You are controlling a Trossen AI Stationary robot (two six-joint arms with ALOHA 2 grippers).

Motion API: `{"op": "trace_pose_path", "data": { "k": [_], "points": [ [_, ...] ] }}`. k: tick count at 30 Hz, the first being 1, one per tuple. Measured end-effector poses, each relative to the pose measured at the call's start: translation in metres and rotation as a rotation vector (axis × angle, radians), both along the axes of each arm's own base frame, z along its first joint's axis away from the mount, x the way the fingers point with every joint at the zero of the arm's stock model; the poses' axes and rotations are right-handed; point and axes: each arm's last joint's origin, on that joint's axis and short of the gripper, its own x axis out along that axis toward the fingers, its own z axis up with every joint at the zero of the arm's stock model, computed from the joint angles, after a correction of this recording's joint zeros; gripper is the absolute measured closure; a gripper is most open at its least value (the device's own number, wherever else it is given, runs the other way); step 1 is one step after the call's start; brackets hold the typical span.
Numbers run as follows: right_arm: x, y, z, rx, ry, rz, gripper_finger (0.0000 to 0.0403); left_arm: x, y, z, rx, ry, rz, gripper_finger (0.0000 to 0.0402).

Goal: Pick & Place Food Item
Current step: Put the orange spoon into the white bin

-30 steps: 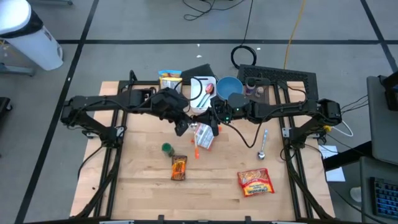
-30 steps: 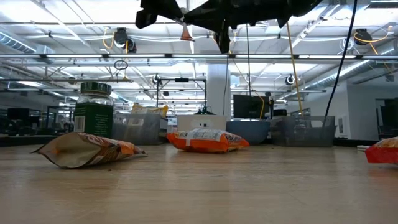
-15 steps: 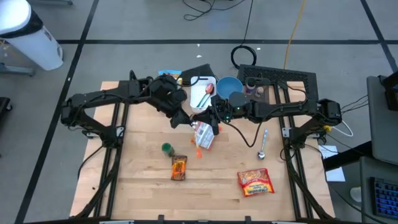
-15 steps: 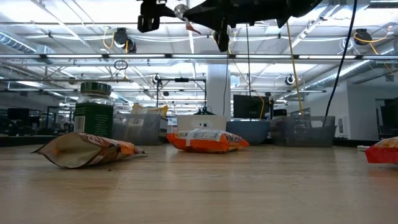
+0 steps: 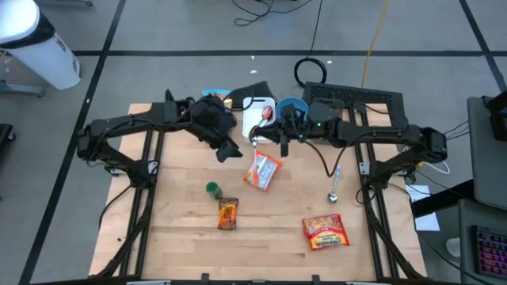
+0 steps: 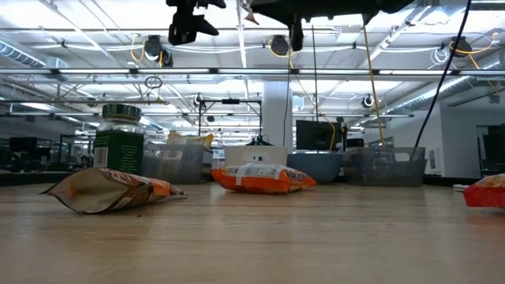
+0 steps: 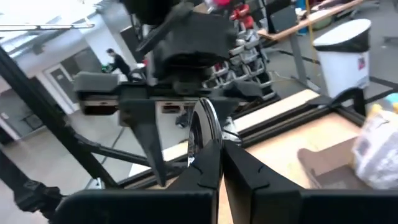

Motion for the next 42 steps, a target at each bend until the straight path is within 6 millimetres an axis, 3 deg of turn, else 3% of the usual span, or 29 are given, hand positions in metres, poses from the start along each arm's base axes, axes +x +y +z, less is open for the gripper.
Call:
{"op": "trace_pose_path", "data": {
  "k": [14, 42],
  "points": [
    [-0.010, -0.009, 0.013, -0.027, -0.061, -0.152, 0.0403, 0.016, -0.010, 0.016, 0.118, -0.188, 0.109, 0.0174],
    [-0.011, -0.011, 0.021, -0.043, -0.138, -0.228, 0.0403, 0.038, -0.018, -0.010, 0.123, -0.097, 0.107, 0.0177]
  ]
}}
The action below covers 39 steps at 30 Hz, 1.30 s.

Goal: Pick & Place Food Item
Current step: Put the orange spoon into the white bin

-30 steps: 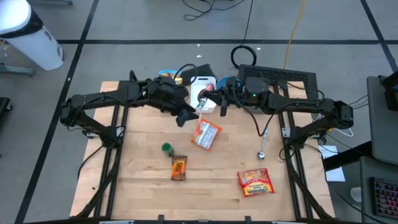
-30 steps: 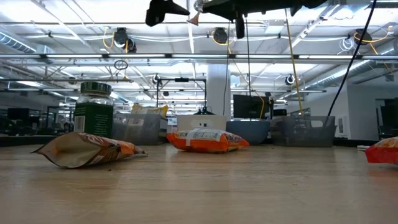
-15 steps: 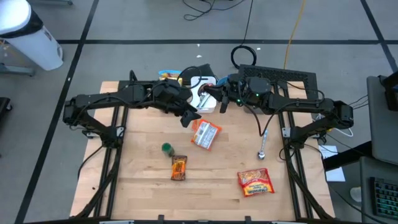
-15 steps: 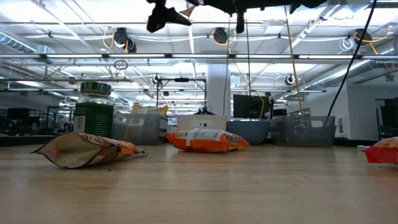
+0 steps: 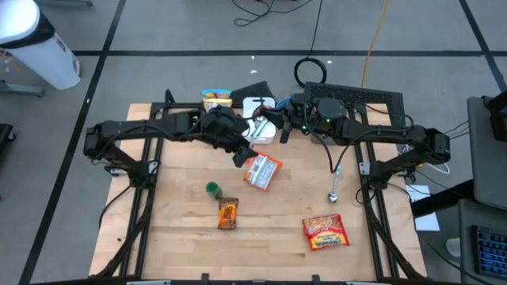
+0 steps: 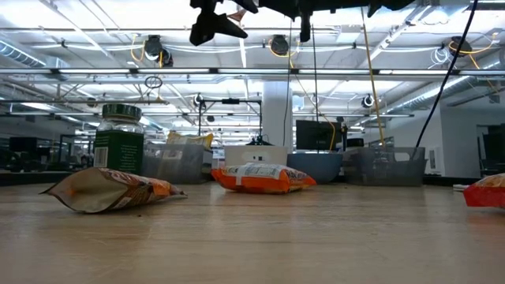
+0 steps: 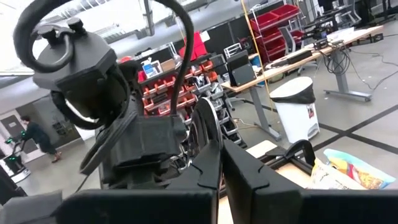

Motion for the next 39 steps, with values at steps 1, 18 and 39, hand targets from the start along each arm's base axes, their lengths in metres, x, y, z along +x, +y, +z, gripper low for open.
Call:
{"op": "trace_pose_path", "data": {
  "k": [1, 18, 39],
  "points": [
    [0.0000, 0.0000, 0.0001, 0.000, 0.000, -0.001, 0.0403, 0.0002, -0.0003, -0.0002, -0.001, 0.001, -0.001, 0.0182],
    [0.0003, -0.0002, -0.0029, -0.006, 0.033, -0.006, 0.0403, 0.0003, -0.0001, -0.0009, 0.021, 0.004, -0.022, 0.0361],
    [0.0002, 0.0005, -0.0015, -0.012, 0.020, 0.006, 0.0391, 0.0000, -0.0008, -0.0008, 0.028, 0.000, -0.074, 0.0394]
  ]
}}
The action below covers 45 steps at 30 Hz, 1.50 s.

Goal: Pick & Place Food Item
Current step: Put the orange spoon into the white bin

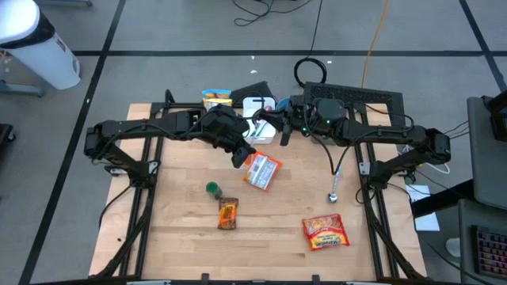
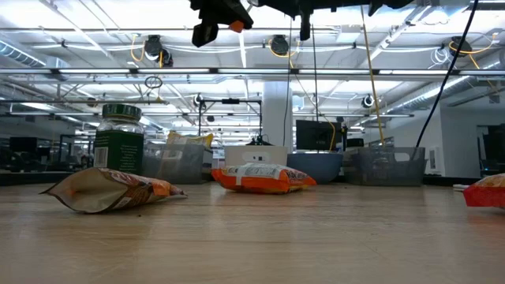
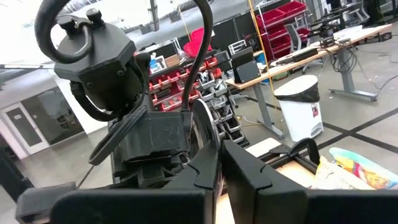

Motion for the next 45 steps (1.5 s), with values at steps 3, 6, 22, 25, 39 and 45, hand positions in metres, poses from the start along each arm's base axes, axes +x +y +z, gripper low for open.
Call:
{"op": "trace_pose_path", "data": {
  "k": [3, 6, 22, 25, 39, 45],
  "points": [
    [0.000, 0.000, 0.000, 0.024, -0.005, 0.005, 0.0375, 0.000, 0.000, 0.000, 0.003, -0.001, -0.002, 0.0392],
    [0.000, 0.000, 0.000, 0.038, -0.006, 0.006, 0.0351, 0.000, 0.000, 0.000, 0.009, -0.002, -0.006, 0.0394],
    [-0.016, -0.007, 0.013, 0.049, -0.039, 0.041, 0.0152, 0.000, 0.003, 0.001, 0.047, -0.006, 0.044, 0.0395],
    [-0.030, -0.011, 0.022, 0.017, -0.045, 0.031, 0.0139, 0.000, 0.007, 0.001, 0.033, -0.004, 0.073, 0.0395],
    [-0.082, -0.001, 0.015, -0.035, 0.175, -0.012, 0.0146, -0.013, 0.059, 0.001, -0.081, -0.013, 0.159, 0.0396],
    [-0.095, 0.004, -0.025, 0.088, 0.202, -0.033, 0.0145, -0.025, 0.091, 0.001, -0.045, -0.024, 0.193, 0.0393]
  ]
}}
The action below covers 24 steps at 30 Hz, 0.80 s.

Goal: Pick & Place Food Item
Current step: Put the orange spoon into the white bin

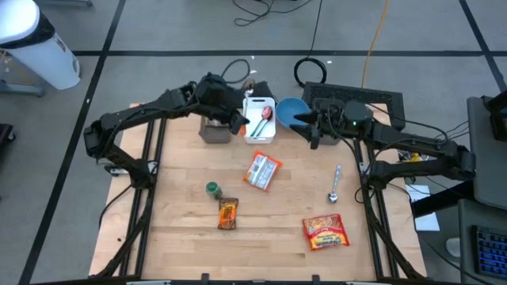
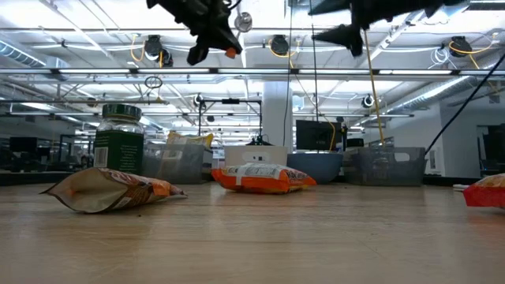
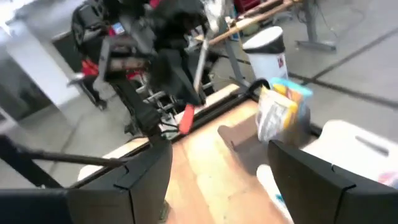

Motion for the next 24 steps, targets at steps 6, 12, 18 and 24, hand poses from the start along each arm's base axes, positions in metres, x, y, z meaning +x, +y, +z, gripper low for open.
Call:
{"op": "trace_pose_path", "data": {
  "k": [6, 12, 18, 24],
  "points": [
    [-0.007, 0.002, -0.046, 0.174, -0.134, -0.033, 0.0149, -0.008, 0.025, -0.003, 0.077, 0.009, 0.008, 0.0395],
    [-0.012, 0.002, -0.080, 0.302, -0.172, -0.102, 0.0149, -0.005, 0.054, -0.026, 0.047, 0.055, -0.034, 0.0396],
    [-0.012, 0.001, -0.082, 0.316, -0.180, -0.142, 0.0149, 0.015, 0.075, -0.045, 0.039, 0.111, -0.097, 0.0394],
    [-0.013, 0.000, -0.083, 0.329, -0.189, -0.182, 0.0149, 0.042, 0.096, -0.051, 0.054, 0.236, -0.154, 0.0392]
  ]
}}
